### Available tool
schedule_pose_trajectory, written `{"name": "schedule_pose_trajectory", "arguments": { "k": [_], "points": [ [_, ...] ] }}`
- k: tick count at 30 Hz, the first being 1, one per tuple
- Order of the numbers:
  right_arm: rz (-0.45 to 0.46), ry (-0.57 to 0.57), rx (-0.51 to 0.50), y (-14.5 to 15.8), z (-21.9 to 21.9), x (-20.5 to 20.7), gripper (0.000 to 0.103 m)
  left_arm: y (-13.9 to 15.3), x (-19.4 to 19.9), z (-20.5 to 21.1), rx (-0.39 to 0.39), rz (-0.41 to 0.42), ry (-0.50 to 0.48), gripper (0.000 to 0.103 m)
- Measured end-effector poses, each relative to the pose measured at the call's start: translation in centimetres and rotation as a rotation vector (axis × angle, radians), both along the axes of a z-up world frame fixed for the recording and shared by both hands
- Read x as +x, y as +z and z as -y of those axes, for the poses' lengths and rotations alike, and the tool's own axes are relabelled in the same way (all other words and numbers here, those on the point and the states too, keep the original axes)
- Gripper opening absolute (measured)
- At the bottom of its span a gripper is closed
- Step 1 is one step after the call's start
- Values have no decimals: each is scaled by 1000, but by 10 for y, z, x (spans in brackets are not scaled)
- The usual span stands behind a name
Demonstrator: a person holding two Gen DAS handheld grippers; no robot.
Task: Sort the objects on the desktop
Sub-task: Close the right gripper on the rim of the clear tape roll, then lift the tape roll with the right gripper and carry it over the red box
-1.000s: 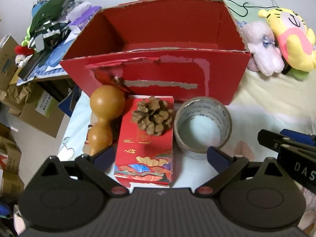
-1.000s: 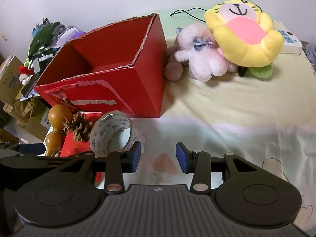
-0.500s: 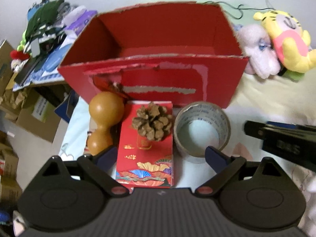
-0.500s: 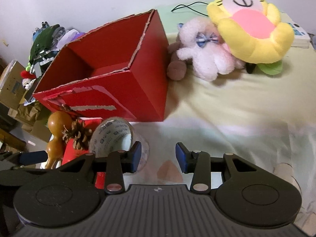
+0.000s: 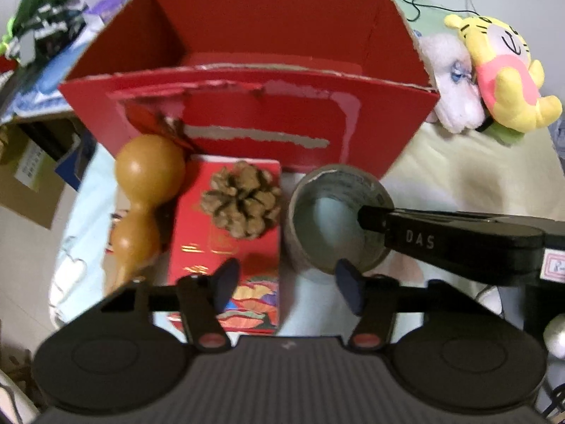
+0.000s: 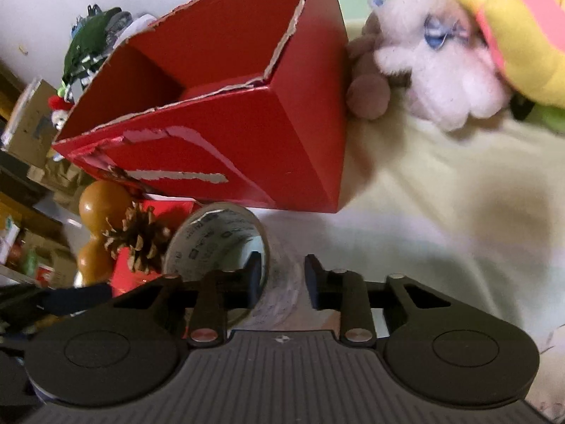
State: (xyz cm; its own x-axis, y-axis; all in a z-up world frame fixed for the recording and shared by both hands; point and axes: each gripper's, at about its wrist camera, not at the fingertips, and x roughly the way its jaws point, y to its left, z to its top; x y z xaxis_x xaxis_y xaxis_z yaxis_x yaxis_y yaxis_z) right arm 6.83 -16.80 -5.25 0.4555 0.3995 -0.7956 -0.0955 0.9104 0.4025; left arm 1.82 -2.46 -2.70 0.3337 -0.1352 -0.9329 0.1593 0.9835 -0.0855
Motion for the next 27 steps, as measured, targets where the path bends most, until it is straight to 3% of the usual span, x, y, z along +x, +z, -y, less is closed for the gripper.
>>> {"name": "schedule_pose_trajectory", "arguments": {
  "k": [6, 8, 10, 12, 20, 27],
  "points": [
    [-14, 3, -35, 7, 13, -7, 11, -5, 2, 20, -7, -17, -55, 56],
    [-8, -9, -33, 10, 24, -13, 10, -7, 1, 29, -32, -34, -83, 48],
    [0, -27, -40, 13, 35, -19, 9, -8, -2, 41, -59, -40, -122, 29],
    [0, -49, -50, 16, 49, -27, 10, -5, -5, 53, -74, -34, -153, 23],
    [144, -157, -86, 56, 91, -48, 11, 45, -11, 95, -111, 136, -264, 23],
    [331, -138, -117, 117, 97, -29, 11, 100, 16, 91, -88, 294, -259, 23]
  ]
}}
